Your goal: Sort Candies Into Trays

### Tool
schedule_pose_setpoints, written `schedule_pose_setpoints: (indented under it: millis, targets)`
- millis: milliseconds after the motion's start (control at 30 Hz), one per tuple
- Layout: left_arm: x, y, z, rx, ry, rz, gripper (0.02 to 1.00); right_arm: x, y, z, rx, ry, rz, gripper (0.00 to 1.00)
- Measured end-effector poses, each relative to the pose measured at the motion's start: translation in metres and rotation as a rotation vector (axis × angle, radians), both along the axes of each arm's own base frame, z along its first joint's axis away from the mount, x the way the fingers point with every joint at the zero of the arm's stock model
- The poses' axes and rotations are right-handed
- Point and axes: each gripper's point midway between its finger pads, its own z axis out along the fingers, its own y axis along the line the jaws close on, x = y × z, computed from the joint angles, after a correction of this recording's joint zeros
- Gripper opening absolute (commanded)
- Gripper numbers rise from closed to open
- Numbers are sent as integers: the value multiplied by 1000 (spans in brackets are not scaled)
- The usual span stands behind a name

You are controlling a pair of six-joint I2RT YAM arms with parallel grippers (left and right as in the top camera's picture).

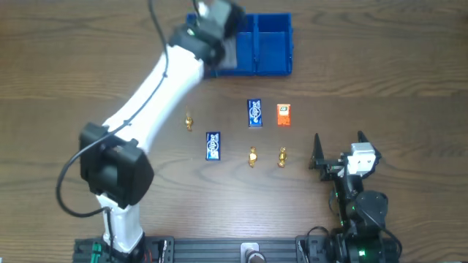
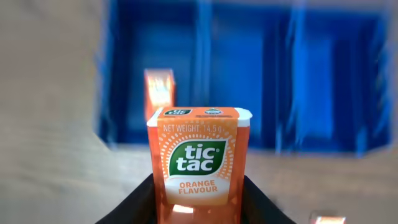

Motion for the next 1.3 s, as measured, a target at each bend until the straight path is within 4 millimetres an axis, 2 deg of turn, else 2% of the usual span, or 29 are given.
schedule_pose_setpoints:
  millis: [100, 133, 200, 267, 333, 433, 533, 600, 667, 700, 733, 833, 900, 967, 1000, 1067, 1100, 1167, 1200, 1300]
  targets:
    - [26, 24, 34, -4, -71, 25, 343, 0, 0, 0, 0, 0, 0, 998]
    - [31, 30, 32, 2, -69, 33, 340, 0, 0, 0, 0, 0, 0, 998]
    - [42, 39, 15, 28, -35, 42, 347, 0, 0, 0, 0, 0, 0, 998]
    - [50, 41, -12, 51, 8, 40, 351, 0, 0, 0, 0, 0, 0, 998]
    - [53, 40, -48, 82, 73, 27, 358, 0, 0, 0, 0, 0, 0, 998]
    - [52, 37, -90, 99, 153, 7, 362, 0, 0, 0, 0, 0, 0, 998]
    - [52, 36, -94, 95, 164, 4, 386, 0, 0, 0, 0, 0, 0, 998]
    - [55, 36, -89, 87, 149, 3, 487, 0, 0, 0, 0, 0, 0, 998]
    - [57, 37, -87, 82, 147, 3, 768, 0, 0, 0, 0, 0, 0, 998]
    - [57, 38, -87, 83, 147, 0, 871, 0, 0, 0, 0, 0, 0, 998]
    - [58, 39, -86, 87, 146, -6, 921, 0, 0, 0, 0, 0, 0, 998]
    - [57, 40, -78, 83, 149, -3, 972, 0, 0, 0, 0, 0, 0, 998]
    - [54, 38, -58, 81, 145, -8, 1000, 0, 0, 0, 0, 0, 0, 998]
    - [53, 27, -26, 64, 99, -23, 1000, 0, 0, 0, 0, 0, 0, 998]
    - [49, 16, -9, 51, 76, -38, 998, 0, 0, 0, 0, 0, 0, 998]
    - [39, -12, 12, 27, 34, -70, 998, 0, 0, 0, 0, 0, 0, 998]
    - [29, -32, 19, 14, 23, -97, 998, 0, 0, 0, 0, 0, 0, 998]
    - [4, -75, 17, -1, 28, -148, 1000, 0, 0, 0, 0, 0, 0, 998]
    - [-13, -98, 9, -4, 47, -174, 998, 0, 0, 0, 0, 0, 0, 998]
    - [-64, -147, -30, 13, 132, -228, 982, 0, 0, 0, 0, 0, 0, 998]
